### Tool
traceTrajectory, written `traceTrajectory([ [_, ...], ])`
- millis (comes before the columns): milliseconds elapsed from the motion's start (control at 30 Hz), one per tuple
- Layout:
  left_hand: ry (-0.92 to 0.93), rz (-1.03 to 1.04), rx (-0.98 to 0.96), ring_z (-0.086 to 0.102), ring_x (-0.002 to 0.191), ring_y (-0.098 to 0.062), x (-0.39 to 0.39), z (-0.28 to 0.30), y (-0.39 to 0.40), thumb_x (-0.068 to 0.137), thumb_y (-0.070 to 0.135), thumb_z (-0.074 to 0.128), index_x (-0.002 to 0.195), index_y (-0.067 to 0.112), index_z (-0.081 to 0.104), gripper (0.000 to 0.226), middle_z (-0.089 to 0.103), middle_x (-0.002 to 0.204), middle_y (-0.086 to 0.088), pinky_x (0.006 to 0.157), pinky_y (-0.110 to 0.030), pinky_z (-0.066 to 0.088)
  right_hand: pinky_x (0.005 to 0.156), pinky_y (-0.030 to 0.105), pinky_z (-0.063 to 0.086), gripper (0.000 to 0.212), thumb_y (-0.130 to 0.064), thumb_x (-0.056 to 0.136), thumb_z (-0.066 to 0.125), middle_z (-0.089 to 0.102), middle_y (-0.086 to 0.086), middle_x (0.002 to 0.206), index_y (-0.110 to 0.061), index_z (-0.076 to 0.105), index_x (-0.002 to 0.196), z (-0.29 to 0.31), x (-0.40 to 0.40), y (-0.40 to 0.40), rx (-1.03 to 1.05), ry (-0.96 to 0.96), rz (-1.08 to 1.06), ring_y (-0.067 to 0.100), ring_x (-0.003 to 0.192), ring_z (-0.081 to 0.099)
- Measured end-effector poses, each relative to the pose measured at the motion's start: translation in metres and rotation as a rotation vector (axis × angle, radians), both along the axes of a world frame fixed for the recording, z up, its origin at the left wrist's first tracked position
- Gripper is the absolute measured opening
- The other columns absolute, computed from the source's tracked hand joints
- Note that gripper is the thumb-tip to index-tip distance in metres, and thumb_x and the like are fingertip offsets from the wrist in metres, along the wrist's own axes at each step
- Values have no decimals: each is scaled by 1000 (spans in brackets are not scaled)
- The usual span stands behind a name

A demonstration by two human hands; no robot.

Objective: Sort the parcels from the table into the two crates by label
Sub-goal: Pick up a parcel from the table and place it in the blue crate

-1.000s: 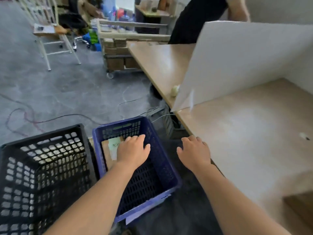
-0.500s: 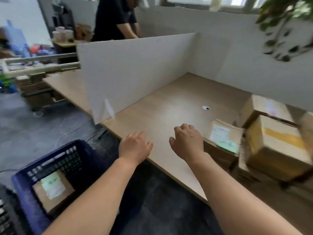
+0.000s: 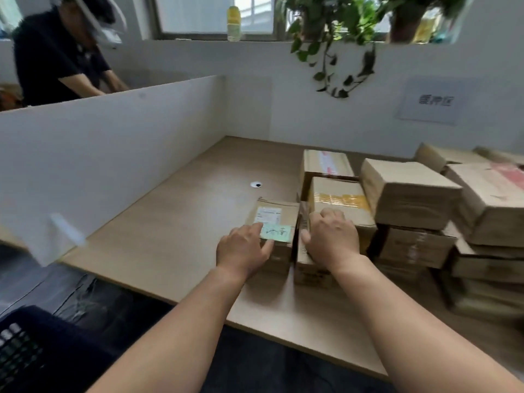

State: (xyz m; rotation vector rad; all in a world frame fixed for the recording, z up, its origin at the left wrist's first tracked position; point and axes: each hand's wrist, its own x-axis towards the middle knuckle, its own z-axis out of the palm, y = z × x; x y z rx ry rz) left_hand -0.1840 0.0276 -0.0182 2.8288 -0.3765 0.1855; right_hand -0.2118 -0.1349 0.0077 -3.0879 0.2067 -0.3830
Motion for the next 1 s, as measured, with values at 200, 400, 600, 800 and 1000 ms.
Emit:
traceTrajectory([
  [200, 40, -138, -35, 45, 129, -23, 24, 2, -48, 97, 51, 39, 145, 22, 36, 56, 48, 143, -3, 97, -39, 43, 96, 37, 42, 43, -40, 98, 43, 51, 13, 132, -11, 51, 129, -9, 1, -54, 53, 20, -226, 28, 120, 47],
  [400, 164, -238, -183, 45, 129, -23, 57, 1, -95, 97, 49, 40, 141, 18, 40, 53, 49, 140, -5, 98, -38, 41, 98, 40, 42, 51, -44, 98, 45, 50, 15, 132, -8, 45, 134, -18, 11, -94, 257, 17, -425, 30, 122, 47],
  [600, 443, -276, -406, 46, 128, -25, 88, -13, -126, 98, 46, 43, 141, 18, 38, 52, 48, 141, -7, 100, -38, 42, 94, 41, 43, 51, -47, 100, 40, 56, 16, 130, -7, 48, 131, -30, 31, -114, 513, 93, -528, 33, 118, 54],
  [800, 607, -245, -436, 45, 130, -25, 105, -32, -134, 94, 47, 51, 144, 20, 31, 60, 46, 144, -5, 96, -36, 44, 88, 37, 43, 48, -44, 97, 49, 60, 15, 127, -8, 48, 127, -40, 42, -116, 722, 102, -576, 34, 116, 56],
  [1000, 508, -204, -595, 49, 122, -24, 108, -22, -123, 91, 43, 57, 140, 27, 39, 55, 52, 136, -2, 94, -36, 45, 92, 35, 43, 54, -35, 88, 62, 55, 9, 131, -12, 45, 134, -33, 43, -114, 787, 57, -484, 29, 119, 53],
])
